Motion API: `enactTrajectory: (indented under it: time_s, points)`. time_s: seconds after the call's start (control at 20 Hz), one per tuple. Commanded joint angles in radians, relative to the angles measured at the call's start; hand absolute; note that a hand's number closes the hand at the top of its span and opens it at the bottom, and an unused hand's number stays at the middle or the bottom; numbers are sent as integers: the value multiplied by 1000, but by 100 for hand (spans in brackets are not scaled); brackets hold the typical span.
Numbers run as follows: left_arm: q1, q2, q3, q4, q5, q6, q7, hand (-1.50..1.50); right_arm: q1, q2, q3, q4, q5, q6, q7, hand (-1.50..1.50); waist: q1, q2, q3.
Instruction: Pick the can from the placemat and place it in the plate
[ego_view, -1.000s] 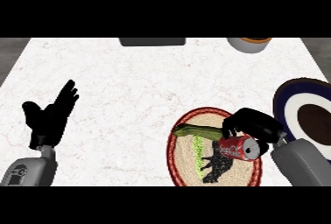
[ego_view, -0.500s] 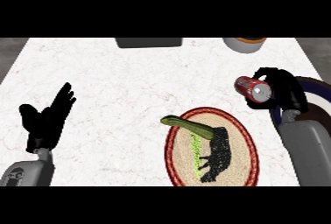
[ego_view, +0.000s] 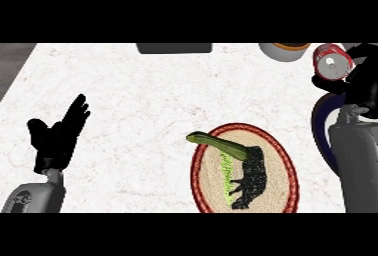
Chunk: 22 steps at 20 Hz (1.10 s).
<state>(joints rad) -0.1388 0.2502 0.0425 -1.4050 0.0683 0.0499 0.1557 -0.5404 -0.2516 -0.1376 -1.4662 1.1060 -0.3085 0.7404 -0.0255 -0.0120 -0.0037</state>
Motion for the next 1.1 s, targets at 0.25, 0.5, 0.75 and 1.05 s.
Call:
enactTrajectory:
  time_s: [0.25,0.5,0.75,1.05]
  points:
    - [-3,3,7,-28,-8,-15,16,0,183,13,-121,-244,19,-29,167,150,18,10,4]
    - [-44,7,39,6,14,-34,14,0,283,-94,-265,-240,-140,-25,49,150,18,11,4]
    - [-14,-20,19,-18,-11,-25,23,0,369,-99,-327,-140,-241,-74,-66,150,24,11,4]
    - [-97,-39,19,89,-46,-5,-20,0,382,-131,-354,86,-394,-13,-245,150,17,15,4]
